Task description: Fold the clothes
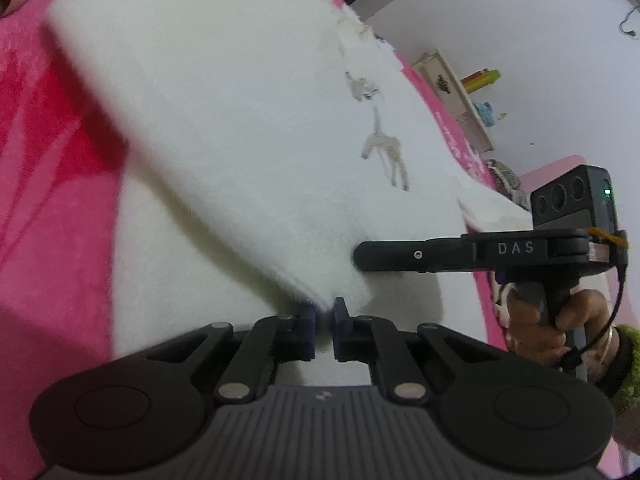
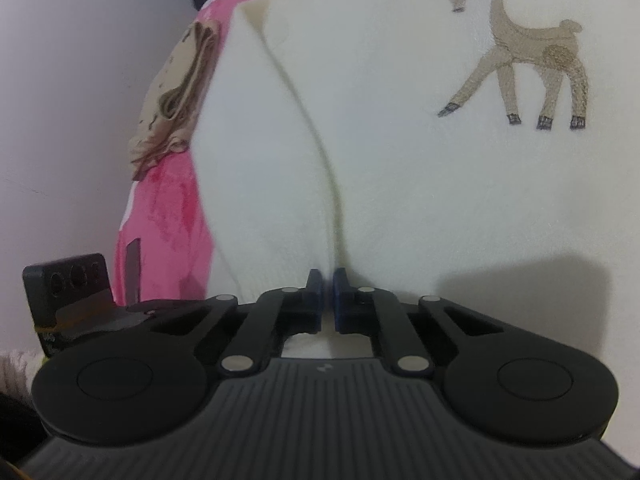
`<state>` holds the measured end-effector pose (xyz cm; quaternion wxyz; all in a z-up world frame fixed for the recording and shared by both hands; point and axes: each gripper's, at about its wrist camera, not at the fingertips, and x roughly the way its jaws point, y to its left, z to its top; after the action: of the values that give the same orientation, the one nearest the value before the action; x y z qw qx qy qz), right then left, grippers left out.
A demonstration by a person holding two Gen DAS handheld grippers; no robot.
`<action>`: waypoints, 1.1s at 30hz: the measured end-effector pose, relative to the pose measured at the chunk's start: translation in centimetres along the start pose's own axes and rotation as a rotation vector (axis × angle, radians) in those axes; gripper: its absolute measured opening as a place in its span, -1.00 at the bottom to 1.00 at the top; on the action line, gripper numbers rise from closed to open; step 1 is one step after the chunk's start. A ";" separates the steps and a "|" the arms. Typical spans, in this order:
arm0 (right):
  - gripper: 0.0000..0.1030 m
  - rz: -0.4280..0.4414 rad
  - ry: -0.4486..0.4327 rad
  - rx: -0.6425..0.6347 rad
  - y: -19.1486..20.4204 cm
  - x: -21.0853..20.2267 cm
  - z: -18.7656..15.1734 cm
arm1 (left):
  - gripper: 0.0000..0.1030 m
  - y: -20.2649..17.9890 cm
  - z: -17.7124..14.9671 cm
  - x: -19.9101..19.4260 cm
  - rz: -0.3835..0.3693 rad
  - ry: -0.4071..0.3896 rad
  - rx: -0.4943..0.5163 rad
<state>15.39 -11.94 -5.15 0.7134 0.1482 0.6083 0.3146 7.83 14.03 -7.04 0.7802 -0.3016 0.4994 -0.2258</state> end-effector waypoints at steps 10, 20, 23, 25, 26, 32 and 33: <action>-0.93 0.035 0.043 -0.049 3.3 -1.0 -2.5 | -0.85 -0.6 -1.0 -4.1 -0.036 0.065 0.100; -0.93 0.050 0.123 -0.094 6.0 -0.5 -5.6 | -0.85 -0.5 -2.9 -6.8 -0.049 0.142 0.190; -0.93 0.051 0.150 -0.109 6.7 0.1 -6.5 | -0.85 -0.4 -3.6 -7.2 -0.045 0.165 0.211; -0.93 0.046 0.166 -0.118 6.9 0.3 -7.0 | -0.85 -0.2 -4.1 -7.4 -0.039 0.182 0.223; -0.93 0.044 0.174 -0.124 7.0 0.4 -7.3 | -0.85 -0.1 -4.3 -7.4 -0.035 0.190 0.228; -0.93 0.032 0.223 -0.145 7.7 1.7 -8.7 | -0.85 0.5 -5.3 -7.6 -0.019 0.234 0.263; -0.93 0.029 0.232 -0.147 7.8 1.8 -8.9 | -0.85 0.6 -5.5 -7.6 -0.017 0.243 0.269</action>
<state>4.82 -6.41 -3.85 0.6425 0.0671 0.6598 0.3838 -0.25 18.11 -4.34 0.7454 -0.1690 0.5528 -0.3320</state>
